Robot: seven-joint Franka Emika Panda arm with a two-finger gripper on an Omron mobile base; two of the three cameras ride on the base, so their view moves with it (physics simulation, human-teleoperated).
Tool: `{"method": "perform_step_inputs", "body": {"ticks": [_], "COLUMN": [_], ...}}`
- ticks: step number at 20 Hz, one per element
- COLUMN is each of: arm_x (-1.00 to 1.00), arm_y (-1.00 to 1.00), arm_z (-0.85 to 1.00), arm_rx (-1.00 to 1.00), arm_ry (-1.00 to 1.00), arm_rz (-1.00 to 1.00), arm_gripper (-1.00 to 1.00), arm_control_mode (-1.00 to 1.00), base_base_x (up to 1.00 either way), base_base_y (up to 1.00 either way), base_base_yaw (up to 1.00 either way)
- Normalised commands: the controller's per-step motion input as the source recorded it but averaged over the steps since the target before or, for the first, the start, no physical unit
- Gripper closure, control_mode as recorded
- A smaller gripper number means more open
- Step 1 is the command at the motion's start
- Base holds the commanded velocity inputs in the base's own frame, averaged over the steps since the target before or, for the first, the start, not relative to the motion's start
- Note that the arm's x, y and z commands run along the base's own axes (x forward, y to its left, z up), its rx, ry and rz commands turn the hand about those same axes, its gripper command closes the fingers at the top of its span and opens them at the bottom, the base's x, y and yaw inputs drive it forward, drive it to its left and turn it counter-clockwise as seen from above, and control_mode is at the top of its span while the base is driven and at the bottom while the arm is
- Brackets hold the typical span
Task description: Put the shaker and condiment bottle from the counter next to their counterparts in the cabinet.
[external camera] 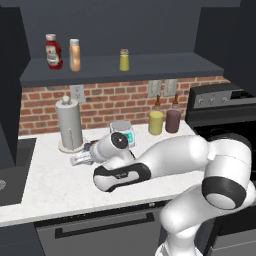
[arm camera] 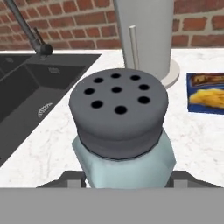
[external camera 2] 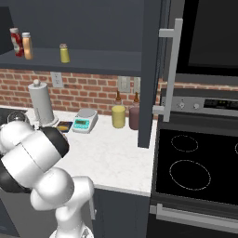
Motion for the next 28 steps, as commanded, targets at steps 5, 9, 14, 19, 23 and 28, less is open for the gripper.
{"method": "perform_step_inputs", "body": {"ticks": [5,9,14,19,23,28], "arm_x": [0.00,0.00,0.00,0.00,0.00,0.00], "arm_y": [-0.01,0.00,0.00,0.00,0.00,0.00], "arm_z": [0.85,0.69,0.47,0.43,0.52,0.60], "arm_rx": [0.00,-0.01,-0.13,-0.15,-0.07,-0.01], "arm_ry": [0.16,0.15,0.07,0.03,0.00,0.00], "arm_rz": [0.00,0.00,0.00,-0.01,-0.05,-0.06], "arm_gripper": [1.00,1.00,1.00,1.00,1.00,1.00], "arm_control_mode": [-1.00,-1.00,-1.00,-1.00,-1.00,-1.00], "base_base_x": [0.00,0.00,0.00,0.00,0.00,0.00], "base_base_y": [0.00,0.00,0.00,0.00,0.00,0.00], "base_base_yaw": [0.00,0.00,0.00,0.00,0.00,0.00]}}
